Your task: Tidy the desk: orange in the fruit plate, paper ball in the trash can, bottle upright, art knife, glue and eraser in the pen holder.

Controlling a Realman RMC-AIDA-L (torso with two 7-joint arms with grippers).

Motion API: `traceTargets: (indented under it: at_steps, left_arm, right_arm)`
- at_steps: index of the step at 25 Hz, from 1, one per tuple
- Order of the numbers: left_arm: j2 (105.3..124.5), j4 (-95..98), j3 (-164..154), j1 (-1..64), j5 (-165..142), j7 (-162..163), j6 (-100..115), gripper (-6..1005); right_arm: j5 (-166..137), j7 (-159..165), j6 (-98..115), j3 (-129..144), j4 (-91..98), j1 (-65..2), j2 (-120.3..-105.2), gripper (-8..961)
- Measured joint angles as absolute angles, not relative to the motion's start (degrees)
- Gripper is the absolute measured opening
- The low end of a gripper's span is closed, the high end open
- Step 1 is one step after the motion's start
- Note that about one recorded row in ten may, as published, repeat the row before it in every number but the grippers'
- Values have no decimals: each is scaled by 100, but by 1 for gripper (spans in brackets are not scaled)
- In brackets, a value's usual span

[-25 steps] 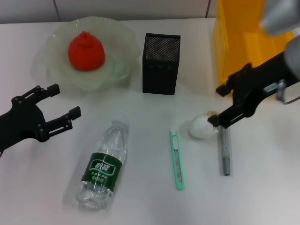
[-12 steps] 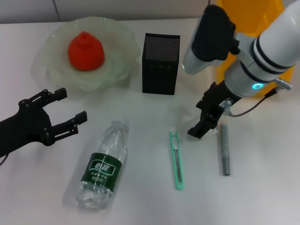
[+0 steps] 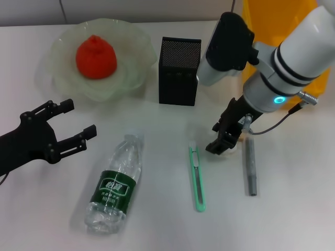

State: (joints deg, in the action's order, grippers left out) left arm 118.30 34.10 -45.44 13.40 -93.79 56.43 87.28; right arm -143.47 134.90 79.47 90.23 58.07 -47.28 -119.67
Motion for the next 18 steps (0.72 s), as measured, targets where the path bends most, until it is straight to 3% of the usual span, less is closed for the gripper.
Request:
traceTargets:
  at_steps: [12, 18]
  left_arm:
    - [11834, 3417, -4544, 1375, -9377, 5636, 8782, 835]
    - [11809, 3477, -4675, 1409, -9377, 5748, 9321, 835]
  right_arm:
    - [-14530, 13903, 8727, 8165, 7403, -4146, -11930, 438]
    - [-15050, 14067, 8699, 6780, 8789, -3738, -11933, 422]
